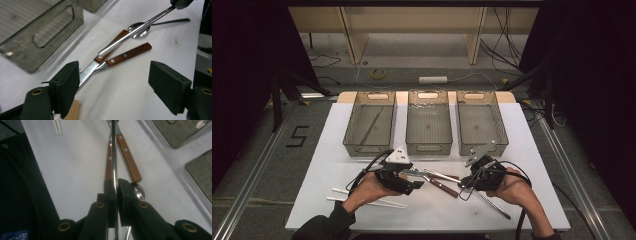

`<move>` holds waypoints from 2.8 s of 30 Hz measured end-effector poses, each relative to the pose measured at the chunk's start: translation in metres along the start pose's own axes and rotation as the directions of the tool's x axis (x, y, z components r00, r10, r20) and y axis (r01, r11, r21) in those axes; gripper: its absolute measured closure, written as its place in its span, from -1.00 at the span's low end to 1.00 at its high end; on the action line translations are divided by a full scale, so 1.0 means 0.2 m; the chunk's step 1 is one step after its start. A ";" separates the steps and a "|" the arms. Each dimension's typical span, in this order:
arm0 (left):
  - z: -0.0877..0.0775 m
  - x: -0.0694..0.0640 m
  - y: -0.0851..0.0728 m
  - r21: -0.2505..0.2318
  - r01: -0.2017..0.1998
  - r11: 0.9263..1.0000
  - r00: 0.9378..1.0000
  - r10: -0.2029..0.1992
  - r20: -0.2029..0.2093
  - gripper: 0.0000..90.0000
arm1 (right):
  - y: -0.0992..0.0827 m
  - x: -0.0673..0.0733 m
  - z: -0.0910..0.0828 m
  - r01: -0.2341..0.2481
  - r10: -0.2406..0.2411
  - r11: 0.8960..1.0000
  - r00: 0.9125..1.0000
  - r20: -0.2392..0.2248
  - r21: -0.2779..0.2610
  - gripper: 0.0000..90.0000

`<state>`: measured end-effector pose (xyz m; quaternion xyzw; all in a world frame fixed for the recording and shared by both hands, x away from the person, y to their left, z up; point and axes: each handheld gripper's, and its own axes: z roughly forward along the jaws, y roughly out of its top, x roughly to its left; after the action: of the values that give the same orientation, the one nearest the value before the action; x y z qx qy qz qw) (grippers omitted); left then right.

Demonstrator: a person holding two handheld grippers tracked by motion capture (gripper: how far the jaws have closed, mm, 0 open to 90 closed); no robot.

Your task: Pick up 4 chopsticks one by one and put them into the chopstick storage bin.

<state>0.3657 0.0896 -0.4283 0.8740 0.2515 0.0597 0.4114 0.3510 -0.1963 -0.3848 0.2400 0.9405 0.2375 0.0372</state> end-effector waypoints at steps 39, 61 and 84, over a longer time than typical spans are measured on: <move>0.07 -0.15 -0.01 0.179 -0.355 0.917 0.933 0.335 0.135 0.63 | 0.12 0.18 0.08 0.187 -0.188 0.982 0.976 -0.112 -0.013 0.93; 0.03 -0.15 -0.01 0.236 -0.363 0.901 0.931 0.356 0.075 0.86 | 0.06 0.07 0.02 0.074 -0.068 0.977 0.997 0.040 -0.199 -0.04; -0.08 0.00 0.00 0.176 -0.127 0.976 0.989 0.138 -0.053 0.85 | -0.15 -0.01 -0.04 -0.127 0.216 0.856 0.969 0.124 -0.502 -0.44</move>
<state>0.3609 0.1009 -0.4169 0.9187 0.2101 0.0936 0.3210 0.3389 -0.2243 -0.3919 0.3256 0.8173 0.4483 0.1581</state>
